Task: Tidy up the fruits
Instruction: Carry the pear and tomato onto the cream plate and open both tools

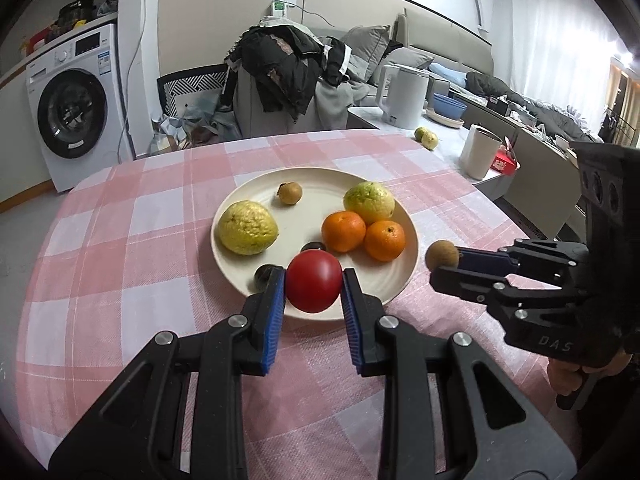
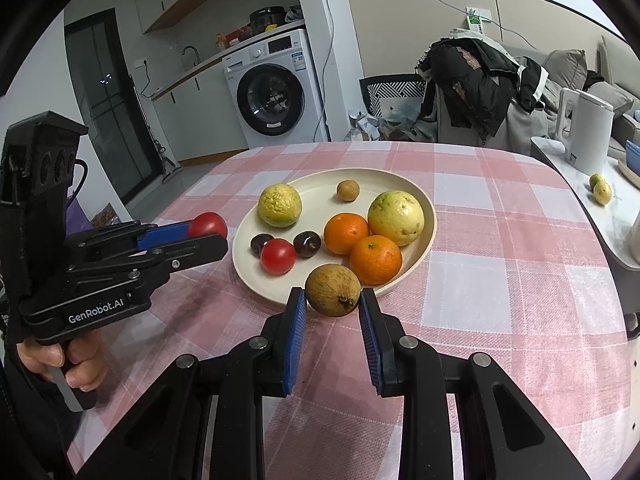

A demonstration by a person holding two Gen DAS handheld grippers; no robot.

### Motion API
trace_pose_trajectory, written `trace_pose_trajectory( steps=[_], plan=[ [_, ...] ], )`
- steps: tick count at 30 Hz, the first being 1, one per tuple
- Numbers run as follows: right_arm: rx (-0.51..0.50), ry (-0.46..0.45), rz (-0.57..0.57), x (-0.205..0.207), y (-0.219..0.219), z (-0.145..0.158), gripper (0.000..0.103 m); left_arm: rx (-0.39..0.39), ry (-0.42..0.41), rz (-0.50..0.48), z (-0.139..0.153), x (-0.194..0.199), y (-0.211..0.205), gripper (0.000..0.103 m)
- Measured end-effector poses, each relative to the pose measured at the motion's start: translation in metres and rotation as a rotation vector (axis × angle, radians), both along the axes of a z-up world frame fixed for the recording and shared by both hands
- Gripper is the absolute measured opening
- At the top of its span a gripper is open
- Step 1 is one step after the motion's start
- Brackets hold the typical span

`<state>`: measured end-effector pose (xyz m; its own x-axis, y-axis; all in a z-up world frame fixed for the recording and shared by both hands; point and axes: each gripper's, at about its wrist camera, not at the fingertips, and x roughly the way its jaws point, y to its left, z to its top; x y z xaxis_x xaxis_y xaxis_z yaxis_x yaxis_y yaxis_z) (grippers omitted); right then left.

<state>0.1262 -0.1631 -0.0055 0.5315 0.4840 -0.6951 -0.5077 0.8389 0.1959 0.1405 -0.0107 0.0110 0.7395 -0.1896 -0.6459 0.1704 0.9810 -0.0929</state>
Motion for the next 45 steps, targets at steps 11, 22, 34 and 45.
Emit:
trace_pose_trajectory(
  steps=[11,22,34,45],
  plan=[
    [-0.02,0.003,0.004,0.011,0.01,-0.003,0.028,0.017,0.002,-0.02,-0.001,0.013,-0.014,0.025],
    [-0.002,0.018,0.005,0.018,0.012,-0.004,0.028,0.025,0.016,-0.03,-0.012,0.024,-0.025,0.025],
    [-0.029,0.033,0.004,0.019,0.017,-0.011,0.028,0.022,0.047,-0.034,-0.029,0.03,-0.025,0.025],
    [-0.072,-0.006,-0.032,0.009,0.01,-0.006,0.052,0.042,0.012,-0.014,-0.022,0.019,-0.024,0.032]
  ],
)
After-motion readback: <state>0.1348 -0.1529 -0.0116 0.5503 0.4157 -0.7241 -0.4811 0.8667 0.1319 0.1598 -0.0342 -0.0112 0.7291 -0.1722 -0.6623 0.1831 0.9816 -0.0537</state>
